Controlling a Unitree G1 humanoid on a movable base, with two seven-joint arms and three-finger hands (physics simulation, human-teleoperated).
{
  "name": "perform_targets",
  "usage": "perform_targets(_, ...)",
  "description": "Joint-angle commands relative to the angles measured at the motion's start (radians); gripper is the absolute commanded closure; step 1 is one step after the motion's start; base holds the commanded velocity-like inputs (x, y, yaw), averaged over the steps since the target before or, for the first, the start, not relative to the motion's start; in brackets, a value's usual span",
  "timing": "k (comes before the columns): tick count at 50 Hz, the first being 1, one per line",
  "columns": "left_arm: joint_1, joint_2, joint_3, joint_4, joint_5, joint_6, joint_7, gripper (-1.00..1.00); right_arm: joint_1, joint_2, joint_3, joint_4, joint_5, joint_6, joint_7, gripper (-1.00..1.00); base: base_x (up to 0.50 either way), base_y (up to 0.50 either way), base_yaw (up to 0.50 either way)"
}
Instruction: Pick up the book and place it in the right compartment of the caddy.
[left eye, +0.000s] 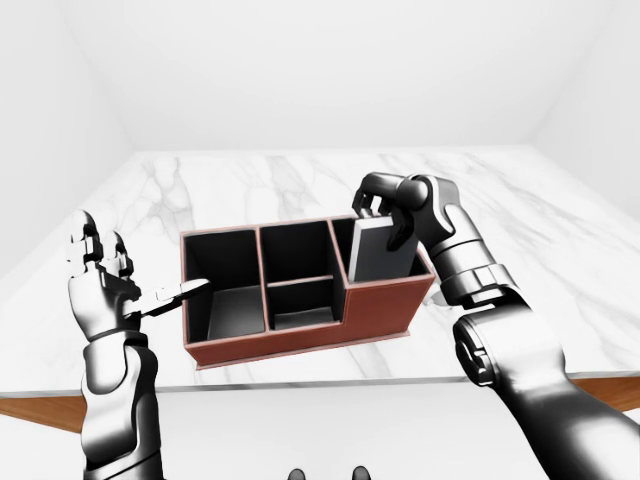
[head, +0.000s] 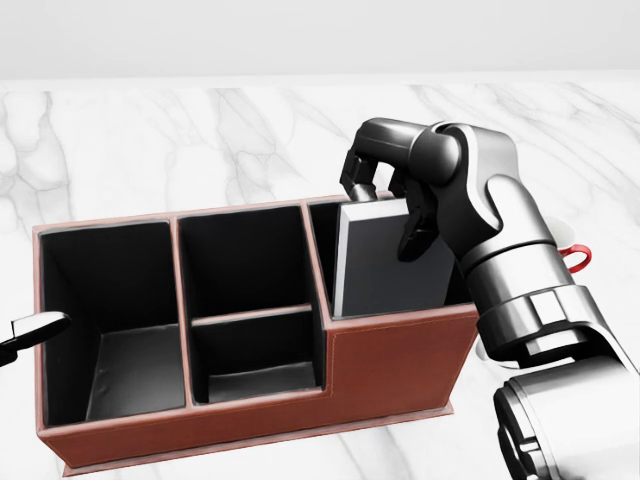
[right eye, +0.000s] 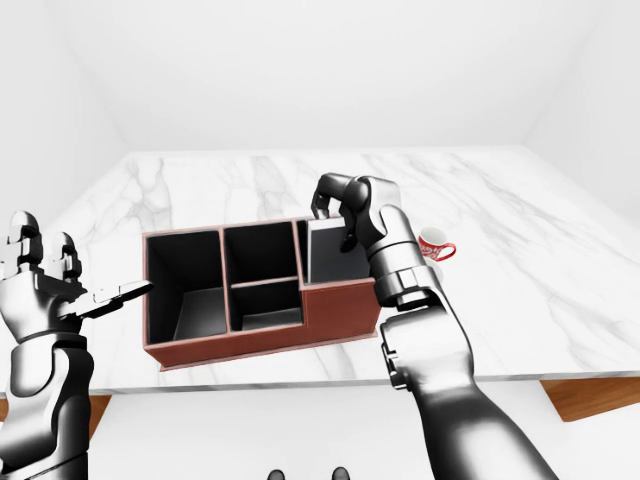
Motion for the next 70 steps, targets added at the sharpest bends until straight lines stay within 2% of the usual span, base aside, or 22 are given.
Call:
perform_targets(1, 0.0, 0.001, 0.0, -0.007, -0.002, 0.0, 0.002, -1.0, -0.006, 0.0, -0.013, 0.029, -0.002, 0.0, 0.0, 1.0, 0.0, 0.0, 0.0)
perform_targets(24, 0.001, 0.0, -0.001, -0.002, 0.0, 0.0, 0.001, -1.0, -0.007, -0.004, -0.007, 0.102, 0.0, 0.0, 0.0, 1.0, 0.0, 0.0, 0.0)
perform_targets(25, 0.001, -0.001, -0.001, -0.001, 0.0, 0.0, 0.001, -1.0, -0.006, -0.005, -0.005, 0.101, -0.003, 0.0, 0.0, 0.57, 0.0, 0.0, 0.0)
perform_targets(26, 0.002, -0.002, -0.003, 0.001, 0.003, 0.0, 0.0, -1.0, -0.003, -0.005, -0.003, 0.091, -0.008, 0.0, 0.0, -1.0, 0.0, 0.0, 0.0)
perform_targets(39, 0.0, -0.002, -0.002, 0.01, 0.003, -0.006, -0.003, -1.0, -0.012, -0.005, -0.007, 0.095, -0.015, 0.0, 0.0, -1.0, 0.0, 0.0, 0.0)
perform_targets(61, 0.002, -0.001, -0.002, 0.0, 0.002, 0.0, 0.0, -1.0, -0.043, -0.014, -0.017, 0.11, 0.004, 0.0, 0.0, -1.0, 0.0, 0.0, 0.0)
perform_targets(69, -0.001, -0.001, -0.001, 0.004, 0.003, 0.0, 0.0, -1.0, -0.043, -0.022, -0.013, -0.071, -0.017, 0.0, 0.0, -1.0, 0.0, 0.0, 0.0)
perform_targets(70, -0.001, 0.0, 0.0, 0.001, 0.001, 0.0, 0.0, -1.0, -0.043, -0.024, -0.013, -0.162, -0.029, 0.0, 0.0, -1.0, 0.0, 0.0, 0.0)
